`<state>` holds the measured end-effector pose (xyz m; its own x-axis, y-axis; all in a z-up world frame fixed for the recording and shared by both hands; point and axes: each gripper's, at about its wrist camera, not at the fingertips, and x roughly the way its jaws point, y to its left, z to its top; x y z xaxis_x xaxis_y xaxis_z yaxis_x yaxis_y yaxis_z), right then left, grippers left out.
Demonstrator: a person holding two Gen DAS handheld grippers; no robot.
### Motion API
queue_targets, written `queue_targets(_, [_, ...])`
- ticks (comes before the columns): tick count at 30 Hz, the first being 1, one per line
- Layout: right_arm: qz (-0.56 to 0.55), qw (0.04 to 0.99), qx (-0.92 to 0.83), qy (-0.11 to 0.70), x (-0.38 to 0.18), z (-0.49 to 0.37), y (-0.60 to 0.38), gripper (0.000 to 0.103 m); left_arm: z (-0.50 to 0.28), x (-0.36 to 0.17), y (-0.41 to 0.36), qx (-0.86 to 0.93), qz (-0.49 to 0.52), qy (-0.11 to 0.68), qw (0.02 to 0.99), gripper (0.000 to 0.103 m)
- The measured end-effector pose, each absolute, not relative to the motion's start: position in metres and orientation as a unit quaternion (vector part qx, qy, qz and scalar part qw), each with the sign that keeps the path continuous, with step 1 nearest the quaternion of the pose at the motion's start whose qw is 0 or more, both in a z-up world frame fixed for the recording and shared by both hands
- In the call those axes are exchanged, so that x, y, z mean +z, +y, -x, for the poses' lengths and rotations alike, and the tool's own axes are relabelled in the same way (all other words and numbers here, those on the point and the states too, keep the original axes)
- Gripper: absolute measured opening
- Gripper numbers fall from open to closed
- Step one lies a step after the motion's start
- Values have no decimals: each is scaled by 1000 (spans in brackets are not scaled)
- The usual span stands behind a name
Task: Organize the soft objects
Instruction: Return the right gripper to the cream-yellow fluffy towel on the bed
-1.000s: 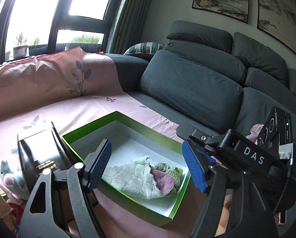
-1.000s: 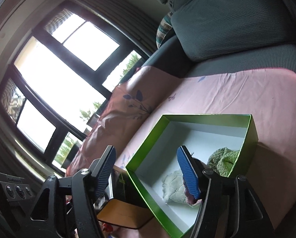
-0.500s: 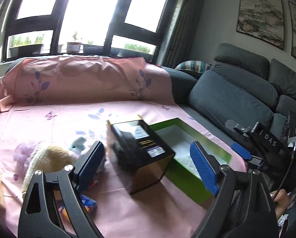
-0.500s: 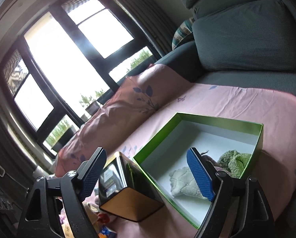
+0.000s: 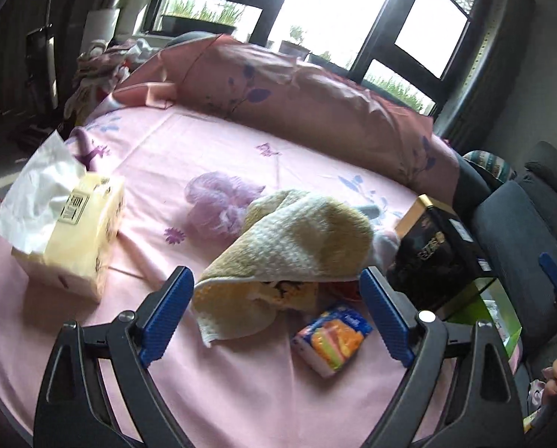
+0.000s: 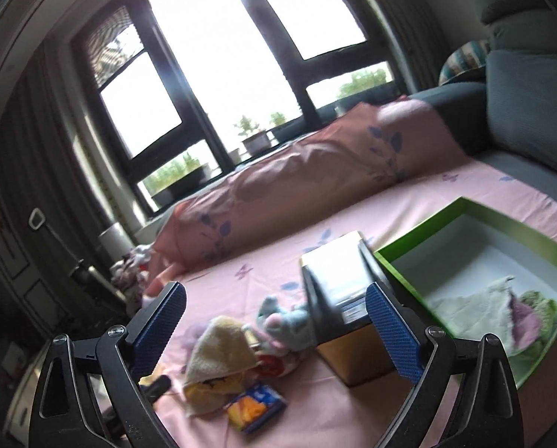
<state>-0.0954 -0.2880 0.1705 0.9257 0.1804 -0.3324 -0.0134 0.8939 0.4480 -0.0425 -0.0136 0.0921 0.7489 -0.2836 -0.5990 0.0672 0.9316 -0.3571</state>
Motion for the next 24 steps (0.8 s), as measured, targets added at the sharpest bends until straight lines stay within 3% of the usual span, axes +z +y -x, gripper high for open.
queue_targets(13, [-213,920,105,310,134,55,-241,97,31,69,7,-69,162,389,904,90])
queue_targets(24, [-214,915,102,327,124,50,-238,97,25,59,12,-104,210,432,871,90])
